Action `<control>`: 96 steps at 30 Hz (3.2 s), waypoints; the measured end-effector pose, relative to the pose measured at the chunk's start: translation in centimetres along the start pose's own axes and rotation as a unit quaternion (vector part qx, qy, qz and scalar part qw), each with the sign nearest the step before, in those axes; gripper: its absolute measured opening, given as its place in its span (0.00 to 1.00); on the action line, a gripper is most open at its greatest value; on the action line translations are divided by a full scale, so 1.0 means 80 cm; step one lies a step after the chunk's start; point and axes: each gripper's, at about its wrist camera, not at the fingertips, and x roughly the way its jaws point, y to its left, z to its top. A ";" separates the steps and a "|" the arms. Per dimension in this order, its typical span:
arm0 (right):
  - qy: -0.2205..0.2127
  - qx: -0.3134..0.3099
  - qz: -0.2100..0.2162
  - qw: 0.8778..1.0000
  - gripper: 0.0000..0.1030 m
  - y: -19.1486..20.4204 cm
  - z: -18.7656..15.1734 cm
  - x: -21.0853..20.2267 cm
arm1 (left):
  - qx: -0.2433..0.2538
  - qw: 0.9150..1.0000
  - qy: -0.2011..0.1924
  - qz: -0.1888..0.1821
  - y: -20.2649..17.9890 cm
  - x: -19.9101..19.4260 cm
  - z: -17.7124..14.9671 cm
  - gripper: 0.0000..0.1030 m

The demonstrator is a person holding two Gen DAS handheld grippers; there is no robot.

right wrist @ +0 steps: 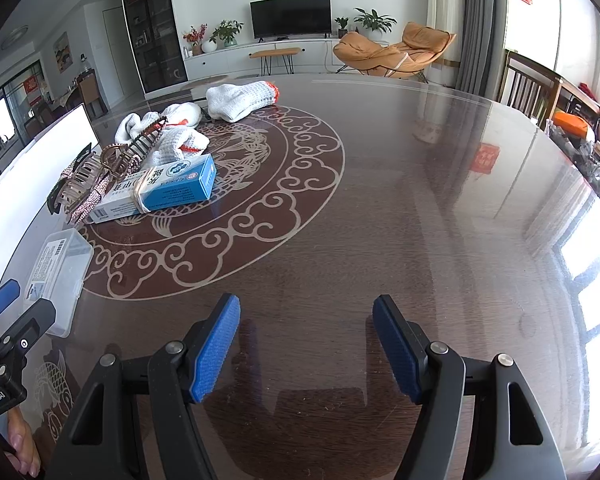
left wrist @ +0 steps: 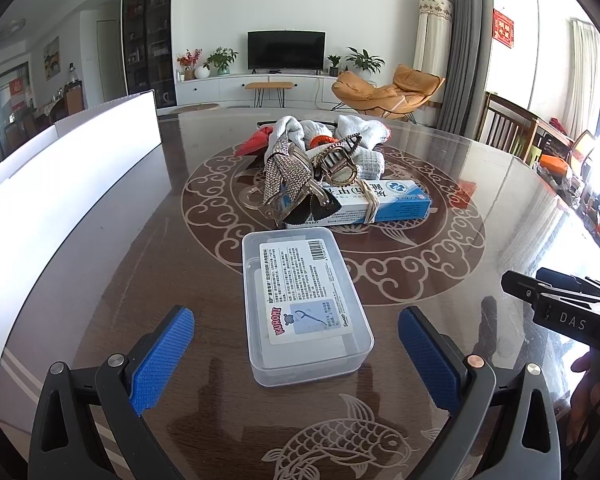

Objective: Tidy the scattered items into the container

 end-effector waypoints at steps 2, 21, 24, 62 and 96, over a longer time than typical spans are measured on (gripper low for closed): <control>0.000 0.000 0.000 1.000 0.68 0.000 0.000 0.000 | -0.002 1.000 0.001 -0.001 0.000 0.000 0.000 1.00; -0.002 0.008 0.004 1.000 0.68 -0.003 -0.002 -0.002 | -0.005 1.000 -0.013 -0.003 0.003 0.000 0.001 1.00; -0.002 0.009 0.005 1.000 0.68 -0.004 -0.002 -0.002 | -0.005 1.000 -0.014 -0.002 0.003 0.000 0.001 1.00; -0.003 0.011 0.006 1.000 0.68 -0.008 -0.002 -0.003 | -0.005 1.000 -0.017 -0.002 0.004 0.000 0.001 1.00; -0.006 0.018 0.008 1.000 0.68 -0.010 -0.001 -0.005 | -0.006 1.000 -0.018 -0.002 0.004 0.000 0.001 1.00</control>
